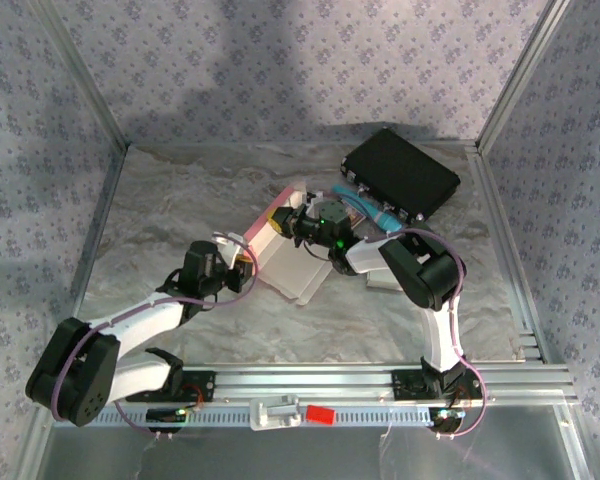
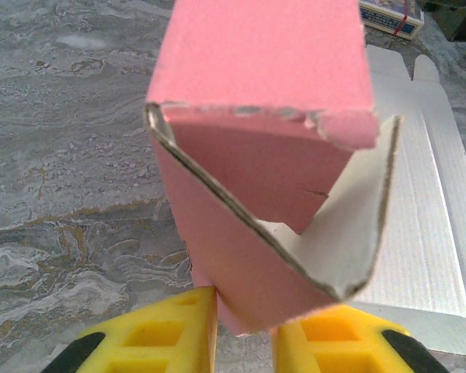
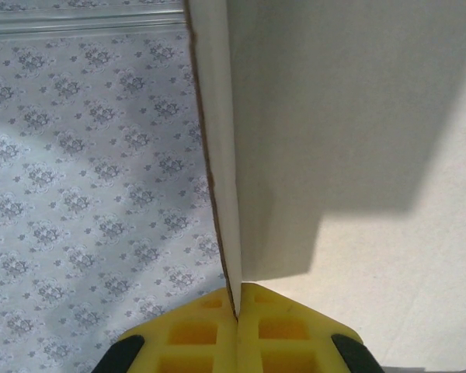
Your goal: Fold the paper box
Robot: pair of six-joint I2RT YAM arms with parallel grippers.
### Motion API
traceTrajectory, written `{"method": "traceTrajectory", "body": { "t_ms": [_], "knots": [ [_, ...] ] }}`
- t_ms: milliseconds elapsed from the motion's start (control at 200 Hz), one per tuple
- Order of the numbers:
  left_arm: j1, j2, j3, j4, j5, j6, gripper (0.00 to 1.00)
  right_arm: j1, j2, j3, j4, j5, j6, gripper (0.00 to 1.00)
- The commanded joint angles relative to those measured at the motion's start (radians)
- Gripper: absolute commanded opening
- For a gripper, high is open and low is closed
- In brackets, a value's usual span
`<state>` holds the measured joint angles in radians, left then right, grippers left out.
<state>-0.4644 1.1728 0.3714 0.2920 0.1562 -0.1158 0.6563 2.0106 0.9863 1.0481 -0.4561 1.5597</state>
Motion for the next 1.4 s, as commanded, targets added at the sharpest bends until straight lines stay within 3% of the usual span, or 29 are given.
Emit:
{"method": "traceTrajectory", "body": {
  "t_ms": [0, 455, 1149, 1394],
  "knots": [
    [0.01, -0.004, 0.031, 0.031, 0.007, 0.021, 0.23, 0.014, 0.012, 0.025, 0.01, -0.019, 0.013, 0.0],
    [0.005, 0.073, 0.035, 0.113, -0.001, -0.063, 0.26, 0.031, 0.027, -0.005, 0.06, 0.016, 0.004, 0.0],
    [-0.044, 0.156, 0.053, 0.209, -0.208, -0.221, 0.29, 0.073, 0.038, -0.078, 0.11, 0.165, 0.059, 0.0],
    [-0.063, 0.187, 0.075, 0.219, -0.255, -0.25, 0.26, 0.093, 0.037, -0.078, 0.1, 0.211, 0.089, 0.0]
  ]
}}
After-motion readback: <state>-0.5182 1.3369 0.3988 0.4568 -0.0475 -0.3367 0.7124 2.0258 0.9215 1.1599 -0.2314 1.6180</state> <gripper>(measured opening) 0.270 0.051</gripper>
